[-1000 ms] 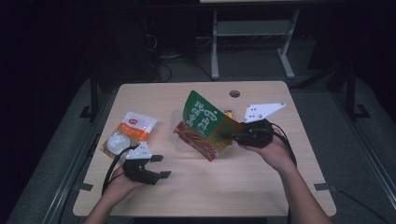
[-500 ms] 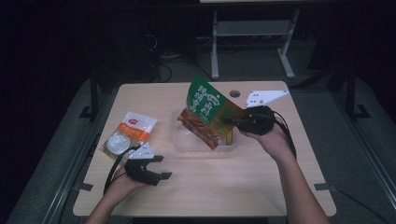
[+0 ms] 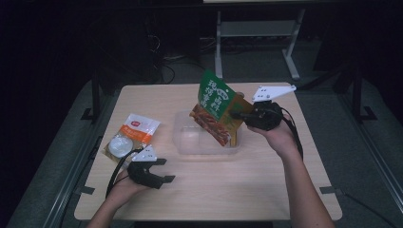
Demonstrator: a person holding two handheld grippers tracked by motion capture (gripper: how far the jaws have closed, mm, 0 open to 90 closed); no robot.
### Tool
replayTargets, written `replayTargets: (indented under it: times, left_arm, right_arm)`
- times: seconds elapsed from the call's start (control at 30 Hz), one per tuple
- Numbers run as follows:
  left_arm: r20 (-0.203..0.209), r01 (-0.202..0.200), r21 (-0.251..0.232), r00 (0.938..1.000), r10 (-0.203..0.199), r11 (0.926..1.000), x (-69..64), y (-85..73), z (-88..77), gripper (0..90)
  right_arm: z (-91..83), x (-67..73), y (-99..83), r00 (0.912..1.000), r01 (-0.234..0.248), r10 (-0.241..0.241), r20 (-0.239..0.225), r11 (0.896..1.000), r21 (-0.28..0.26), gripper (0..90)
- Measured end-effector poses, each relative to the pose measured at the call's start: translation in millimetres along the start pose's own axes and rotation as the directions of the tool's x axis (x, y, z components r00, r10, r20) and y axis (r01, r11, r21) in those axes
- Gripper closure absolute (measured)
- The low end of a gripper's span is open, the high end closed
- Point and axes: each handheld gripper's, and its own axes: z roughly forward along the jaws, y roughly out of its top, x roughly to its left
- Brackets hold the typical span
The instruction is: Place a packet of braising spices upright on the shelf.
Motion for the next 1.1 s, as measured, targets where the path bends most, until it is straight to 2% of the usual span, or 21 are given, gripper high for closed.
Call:
replayTargets:
  times: [0.2, 0.3, 0.43, 0.73, 1.1]
  left_arm:
    - [0.002, 0.003, -0.004, 1.0, -0.003, 1.0, 0.9, -0.2, 0.0, 24.4]
    - [0.003, -0.003, 0.004, 1.0, 0.003, 1.0, 1.5, -0.4, -0.2, 24.4]
    - [0.011, 0.007, 0.005, 0.9999, -0.007, 1.0, 0.6, -0.9, 1.1, 24.3]
    - [0.012, -0.004, 0.014, 0.9999, 0.003, 0.9999, 1.0, -0.8, 0.7, 24.0]
    - [0.021, -0.019, 0.045, 0.9996, 0.018, 0.9988, 0.7, -1.7, 2.4, 22.7]
  right_arm:
    - [1.1, -2.2, -2.8, 0.9984, -0.015, 0.013, 0.055, 0.999, 0.029, 90.0]
    - [2.9, -4.4, -5.8, 0.9968, -0.037, 0.035, 0.071, 0.999, 0.032, 90.0]
    - [4.0, -7.0, -9.0, 0.996, -0.055, 0.053, 0.072, 0.998, 0.027, 90.0]
    - [10.3, -8.8, -13.2, 0.9915, -0.085, 0.08, 0.103, 0.995, 0.05, 90.0]
    - [20.2, -8.2, -17.2, 0.9919, -0.079, 0.071, 0.105, 0.994, 0.071, 89.8]
